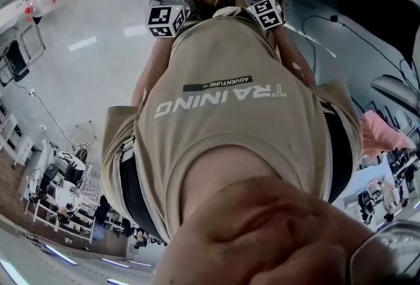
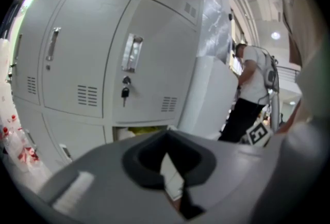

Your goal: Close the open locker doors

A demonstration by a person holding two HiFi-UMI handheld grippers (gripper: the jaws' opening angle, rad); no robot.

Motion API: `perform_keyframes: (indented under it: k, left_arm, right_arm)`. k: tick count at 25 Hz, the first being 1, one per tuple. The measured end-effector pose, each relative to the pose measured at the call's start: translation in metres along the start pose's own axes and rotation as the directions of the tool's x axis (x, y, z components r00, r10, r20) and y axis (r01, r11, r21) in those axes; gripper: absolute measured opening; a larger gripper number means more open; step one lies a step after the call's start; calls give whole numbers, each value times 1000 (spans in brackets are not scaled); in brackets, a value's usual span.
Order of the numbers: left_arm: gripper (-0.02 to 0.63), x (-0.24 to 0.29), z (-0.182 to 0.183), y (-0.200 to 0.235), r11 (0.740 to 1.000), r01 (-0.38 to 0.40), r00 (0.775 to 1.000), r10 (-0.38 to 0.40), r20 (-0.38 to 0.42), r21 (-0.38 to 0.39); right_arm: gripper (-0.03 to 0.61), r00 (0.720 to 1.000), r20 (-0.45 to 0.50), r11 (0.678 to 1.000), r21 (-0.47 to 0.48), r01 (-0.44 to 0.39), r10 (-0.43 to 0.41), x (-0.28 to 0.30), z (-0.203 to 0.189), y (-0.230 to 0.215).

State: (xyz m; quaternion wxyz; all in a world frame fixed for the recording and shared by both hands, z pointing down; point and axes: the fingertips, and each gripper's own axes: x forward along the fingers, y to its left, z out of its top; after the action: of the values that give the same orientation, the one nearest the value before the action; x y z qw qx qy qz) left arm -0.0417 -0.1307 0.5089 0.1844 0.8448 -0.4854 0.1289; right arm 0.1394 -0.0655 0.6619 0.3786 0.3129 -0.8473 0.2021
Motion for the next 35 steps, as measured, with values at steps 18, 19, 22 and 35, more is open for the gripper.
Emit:
perform_keyframes:
  k: [18, 19, 22, 35]
  left_arm:
    - [0, -29, -1, 67, 999, -15, 997, 18, 71, -47]
    - [0, -29, 1, 70, 999, -14, 997, 18, 79, -52]
    - [0, -27, 6, 80, 998, -12, 995, 18, 96, -64]
    - [0, -22, 11, 136, 997, -53, 994, 58, 90, -53]
  right_arm:
    - [15, 996, -12, 996, -33, -89, 88, 55, 74, 41]
    - [15, 996, -17, 996, -20, -89, 89, 58, 77, 42]
    - [15, 995, -34, 996, -3, -91, 91, 64, 85, 44]
    - [15, 993, -7, 993, -12, -120, 119, 131, 138, 53]
